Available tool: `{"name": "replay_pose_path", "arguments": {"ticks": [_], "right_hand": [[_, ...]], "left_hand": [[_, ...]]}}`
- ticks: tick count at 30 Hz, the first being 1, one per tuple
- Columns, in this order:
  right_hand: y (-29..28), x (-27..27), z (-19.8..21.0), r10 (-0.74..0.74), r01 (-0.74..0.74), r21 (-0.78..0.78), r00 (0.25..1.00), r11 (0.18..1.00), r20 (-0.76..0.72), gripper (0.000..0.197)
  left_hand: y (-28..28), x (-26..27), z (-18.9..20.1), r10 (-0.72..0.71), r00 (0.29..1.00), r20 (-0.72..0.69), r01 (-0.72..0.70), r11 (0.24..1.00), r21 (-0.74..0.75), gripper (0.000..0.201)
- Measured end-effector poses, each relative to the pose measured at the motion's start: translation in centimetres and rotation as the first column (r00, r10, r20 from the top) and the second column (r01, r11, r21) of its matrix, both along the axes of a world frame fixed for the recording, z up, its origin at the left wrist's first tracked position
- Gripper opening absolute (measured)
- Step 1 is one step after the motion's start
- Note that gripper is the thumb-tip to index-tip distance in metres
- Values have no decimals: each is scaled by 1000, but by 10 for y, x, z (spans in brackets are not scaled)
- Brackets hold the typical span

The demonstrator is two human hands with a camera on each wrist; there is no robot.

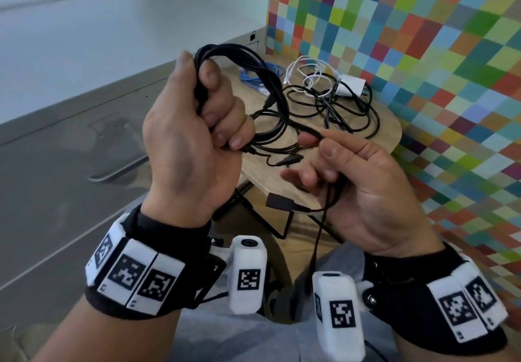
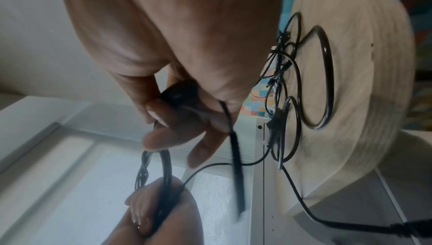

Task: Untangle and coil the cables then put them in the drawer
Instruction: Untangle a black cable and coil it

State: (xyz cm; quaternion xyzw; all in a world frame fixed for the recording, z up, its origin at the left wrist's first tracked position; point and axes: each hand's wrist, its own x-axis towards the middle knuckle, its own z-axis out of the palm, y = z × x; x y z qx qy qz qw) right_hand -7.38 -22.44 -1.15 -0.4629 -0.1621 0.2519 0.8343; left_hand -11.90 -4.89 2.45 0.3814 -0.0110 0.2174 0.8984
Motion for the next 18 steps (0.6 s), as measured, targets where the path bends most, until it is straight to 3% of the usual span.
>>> {"name": "replay_pose_path", "arguments": {"ticks": [3, 7, 12, 15, 18], "right_hand": [[-2, 0, 1, 18, -13, -65, 998, 998, 68, 22], [9, -4, -2, -63, 105, -219, 980, 970, 188, 29], [19, -18, 1, 50, -23, -140, 981, 990, 187, 40], [13, -14, -1, 50, -36, -86, 983, 996, 175, 33], [0, -2, -4, 40, -9, -146, 977, 989, 211, 29]], "left_hand": [[1, 0, 0, -24, 1000, 3, 24, 999, -25, 44], [-1, 0, 0, -86, 995, 41, 90, 990, -105, 43], [-9, 1, -2, -154, 985, 77, 164, 975, -148, 43], [-4, 1, -2, -157, 984, 82, 167, 975, -148, 44], [6, -1, -1, -162, 981, 103, 176, 974, -146, 44]]}}
